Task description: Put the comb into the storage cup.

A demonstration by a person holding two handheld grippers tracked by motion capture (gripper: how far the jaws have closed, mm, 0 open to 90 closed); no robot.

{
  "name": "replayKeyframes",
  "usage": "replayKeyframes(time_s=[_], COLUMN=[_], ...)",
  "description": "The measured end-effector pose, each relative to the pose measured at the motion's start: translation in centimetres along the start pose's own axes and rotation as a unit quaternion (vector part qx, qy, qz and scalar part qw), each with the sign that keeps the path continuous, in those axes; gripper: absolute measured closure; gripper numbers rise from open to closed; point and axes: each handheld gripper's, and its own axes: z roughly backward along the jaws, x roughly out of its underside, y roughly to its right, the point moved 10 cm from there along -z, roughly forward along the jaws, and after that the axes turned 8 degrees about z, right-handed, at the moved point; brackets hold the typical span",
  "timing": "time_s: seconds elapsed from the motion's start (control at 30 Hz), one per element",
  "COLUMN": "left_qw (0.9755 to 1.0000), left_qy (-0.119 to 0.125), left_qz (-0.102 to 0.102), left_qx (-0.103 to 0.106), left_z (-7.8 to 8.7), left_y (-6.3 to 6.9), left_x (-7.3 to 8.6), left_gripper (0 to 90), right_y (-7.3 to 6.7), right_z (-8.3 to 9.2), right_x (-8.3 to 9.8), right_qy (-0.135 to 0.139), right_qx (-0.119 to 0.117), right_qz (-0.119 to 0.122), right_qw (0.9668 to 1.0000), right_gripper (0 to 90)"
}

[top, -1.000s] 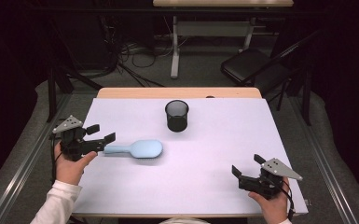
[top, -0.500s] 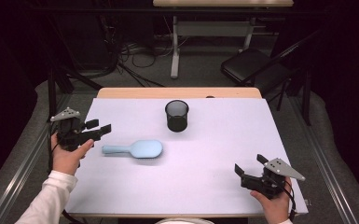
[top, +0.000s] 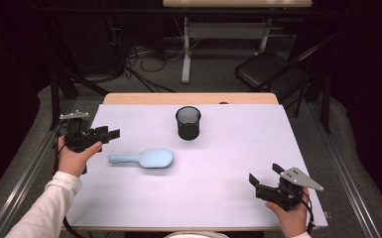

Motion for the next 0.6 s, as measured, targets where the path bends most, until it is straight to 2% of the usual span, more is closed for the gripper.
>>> replayKeyframes(time_s=[0.17, 0.33, 0.43, 0.6], left_qw=[1.0000, 1.0000, 0.9999, 0.9995], left_qy=[0.004, 0.005, -0.003, -0.016], left_qz=[0.000, 0.007, 0.012, 0.016], left_qx=[0.005, -0.005, -0.008, -0.023], left_z=[-0.2, -0.6, -0.8, -1.1], left_y=[-0.2, -0.7, -1.1, -1.8], left_x=[-0.3, -0.5, -0.4, -0.3], left_gripper=[42.5, 45.8, 46.8, 48.3], right_y=[0.0, 0.0, 0.0, 0.0], right_z=[0.0, -0.1, -0.1, -0.1], right_x=[0.0, 0.0, 0.0, 0.1], right_qy=[-0.001, -0.001, -0.001, -0.002], right_qx=[-0.002, -0.001, -0.001, -0.001], right_qz=[0.000, -0.001, -0.001, -0.001], right_qw=[1.0000, 1.0000, 1.0000, 1.0000], right_gripper=[8.0, 8.1, 8.1, 8.2])
